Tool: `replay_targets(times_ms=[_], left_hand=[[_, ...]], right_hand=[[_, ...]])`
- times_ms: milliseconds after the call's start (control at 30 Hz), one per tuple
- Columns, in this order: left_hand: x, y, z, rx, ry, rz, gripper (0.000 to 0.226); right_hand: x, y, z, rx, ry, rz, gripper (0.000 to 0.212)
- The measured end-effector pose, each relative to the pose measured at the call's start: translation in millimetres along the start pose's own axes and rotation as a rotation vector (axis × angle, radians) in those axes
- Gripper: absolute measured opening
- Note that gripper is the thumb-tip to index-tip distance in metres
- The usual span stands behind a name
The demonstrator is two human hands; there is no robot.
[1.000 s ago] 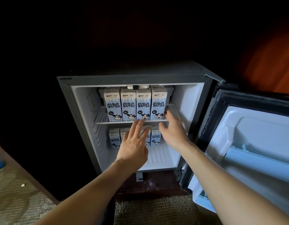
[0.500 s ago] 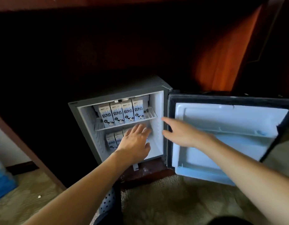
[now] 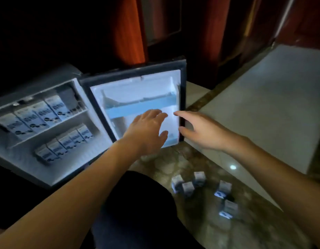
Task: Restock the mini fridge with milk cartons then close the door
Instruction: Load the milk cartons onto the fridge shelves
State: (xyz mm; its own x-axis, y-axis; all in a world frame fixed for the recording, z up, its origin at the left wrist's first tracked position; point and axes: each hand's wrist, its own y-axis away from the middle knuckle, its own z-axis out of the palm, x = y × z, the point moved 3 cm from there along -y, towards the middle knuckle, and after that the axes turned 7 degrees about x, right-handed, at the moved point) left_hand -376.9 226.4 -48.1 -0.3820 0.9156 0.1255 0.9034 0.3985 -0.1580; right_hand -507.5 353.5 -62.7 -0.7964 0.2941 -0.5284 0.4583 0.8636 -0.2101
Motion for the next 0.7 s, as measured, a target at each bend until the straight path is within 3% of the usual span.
replay_targets(times_ms=[233, 500, 700], left_hand=[[74.7, -25.9, 100.6, -0.171, 0.056, 0.052, 0.057], [74.8, -21.0, 241.7, -0.373, 0.042, -0.102, 0.066], [65.2, 14.1, 326.8, -0.54, -0.035, -0.165, 0.061]], right_hand=[[95.9, 49.5, 33.6, -0.082, 0.063, 0.157, 0.053], [188.8, 75.8, 114.8, -0.252, 0.064, 0.308, 0.057], [225.4, 78.5, 177.3, -0.372, 0.108, 0.311, 0.055]])
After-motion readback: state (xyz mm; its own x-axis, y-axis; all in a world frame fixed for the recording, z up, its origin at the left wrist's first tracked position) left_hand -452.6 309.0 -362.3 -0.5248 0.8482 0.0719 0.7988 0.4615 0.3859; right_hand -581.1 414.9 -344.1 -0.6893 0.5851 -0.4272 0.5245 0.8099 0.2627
